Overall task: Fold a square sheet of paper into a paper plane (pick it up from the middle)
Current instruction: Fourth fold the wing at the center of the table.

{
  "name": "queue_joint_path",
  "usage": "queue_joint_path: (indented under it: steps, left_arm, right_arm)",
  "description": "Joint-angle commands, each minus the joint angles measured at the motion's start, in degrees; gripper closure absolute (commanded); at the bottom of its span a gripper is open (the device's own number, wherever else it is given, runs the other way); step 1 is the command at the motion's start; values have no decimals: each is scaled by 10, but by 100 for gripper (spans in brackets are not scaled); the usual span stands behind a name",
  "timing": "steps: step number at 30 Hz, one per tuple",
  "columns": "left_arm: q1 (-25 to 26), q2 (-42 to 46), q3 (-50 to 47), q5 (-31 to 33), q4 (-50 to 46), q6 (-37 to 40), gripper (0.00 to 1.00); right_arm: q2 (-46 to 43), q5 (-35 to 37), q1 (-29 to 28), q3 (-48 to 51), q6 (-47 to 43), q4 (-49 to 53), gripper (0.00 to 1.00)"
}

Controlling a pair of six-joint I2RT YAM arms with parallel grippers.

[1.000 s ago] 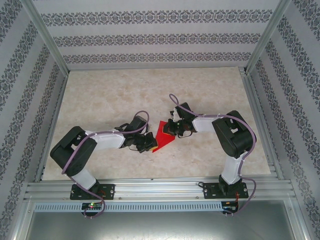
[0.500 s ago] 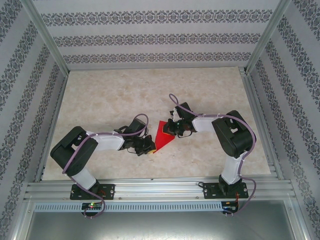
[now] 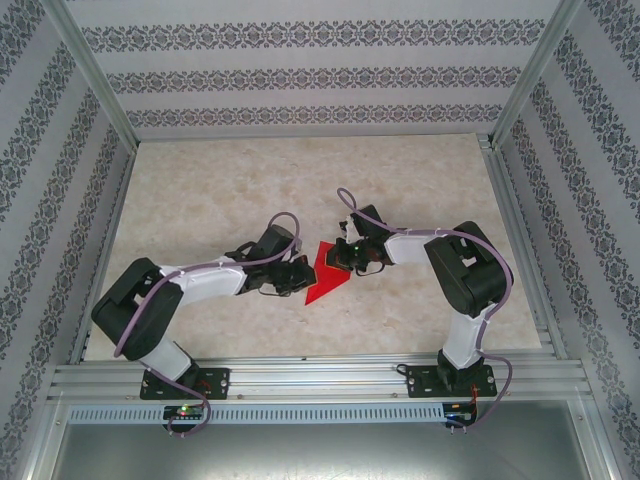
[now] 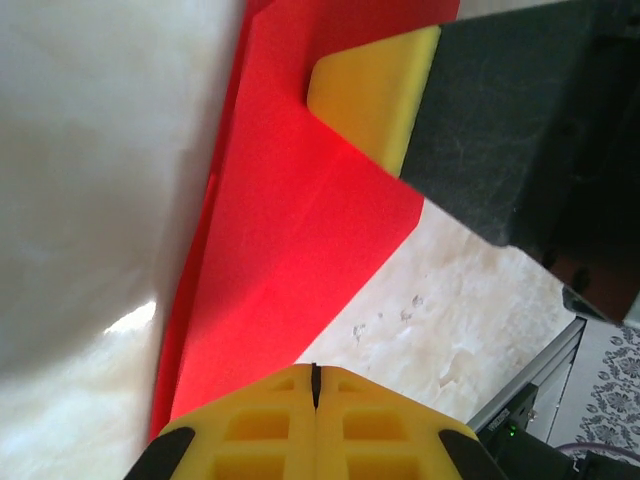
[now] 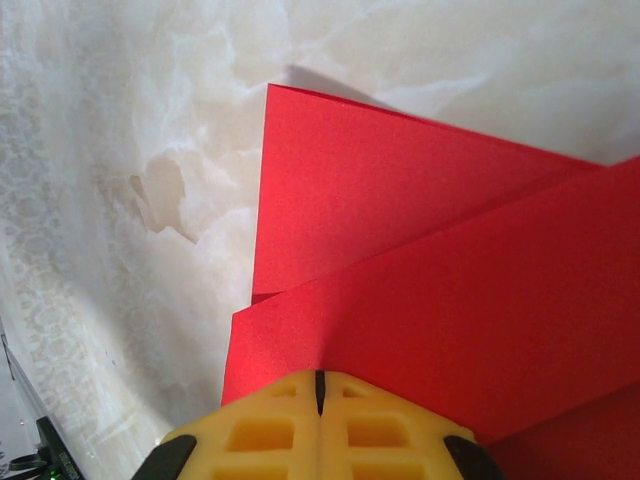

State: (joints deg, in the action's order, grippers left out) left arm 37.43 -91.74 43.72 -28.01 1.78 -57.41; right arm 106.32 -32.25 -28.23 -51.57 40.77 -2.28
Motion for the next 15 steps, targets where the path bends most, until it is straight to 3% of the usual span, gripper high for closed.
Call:
queue_joint_path:
  steps: [1,10,15]
  left_arm:
    - [1,-35,11,7,12,16,98]
    - [1,-74,3,-3,-1,14,100]
    - [2,-77,3,-6,-2,17,100]
  right_arm:
    - [-11,7,8,14,-3,6,97]
    - [-54,-22,9,28,-1,-36,96]
    - [-86,-4,-14,47,-9,-24,95]
